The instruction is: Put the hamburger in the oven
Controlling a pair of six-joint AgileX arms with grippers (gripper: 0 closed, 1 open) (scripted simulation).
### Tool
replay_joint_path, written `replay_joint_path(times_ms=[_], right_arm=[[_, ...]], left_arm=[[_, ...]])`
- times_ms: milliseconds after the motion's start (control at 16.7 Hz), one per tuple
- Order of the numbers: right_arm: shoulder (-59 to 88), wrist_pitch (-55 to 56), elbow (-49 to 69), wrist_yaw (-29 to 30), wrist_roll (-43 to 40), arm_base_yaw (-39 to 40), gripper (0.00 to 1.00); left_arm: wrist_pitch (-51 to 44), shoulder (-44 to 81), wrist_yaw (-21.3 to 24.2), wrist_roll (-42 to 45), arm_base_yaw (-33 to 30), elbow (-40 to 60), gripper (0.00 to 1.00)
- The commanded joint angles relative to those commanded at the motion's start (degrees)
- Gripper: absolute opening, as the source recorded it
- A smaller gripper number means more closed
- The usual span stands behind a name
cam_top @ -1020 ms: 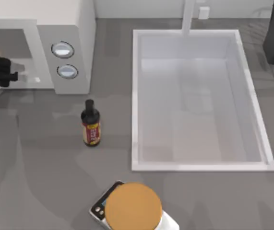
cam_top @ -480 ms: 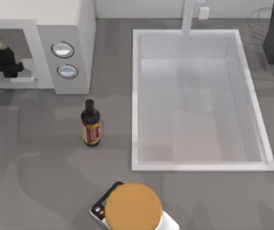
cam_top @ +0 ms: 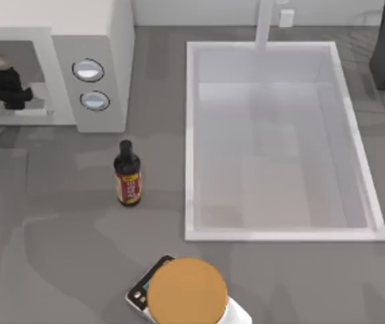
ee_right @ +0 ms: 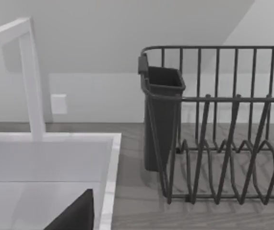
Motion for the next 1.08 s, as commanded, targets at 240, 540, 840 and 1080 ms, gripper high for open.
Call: replay_joint_path(times_ms=[240,540,840,1080], right_arm=[[0.0,0.0,0.0,0.0,0.0,0.0,1.0],[0.0,0.0,0.0,0.0,0.0,0.0,1.0],[0.0,0.0,0.0,0.0,0.0,0.0,1.0],[0.0,0.0,0.0,0.0,0.0,0.0,1.0]], left_arm=[[-2.66,3.69,-0.37,-0.19,-0.21,6.26,0.0],[-6.03,8.38,-0.83,-0.45,-0.47,13.91,0.0],[-9.25,12.94,-1.27,-0.68,-0.75,21.69,0.0],[-11.94,16.69,-1.68,-0.85,-0.94,27.81,0.0]])
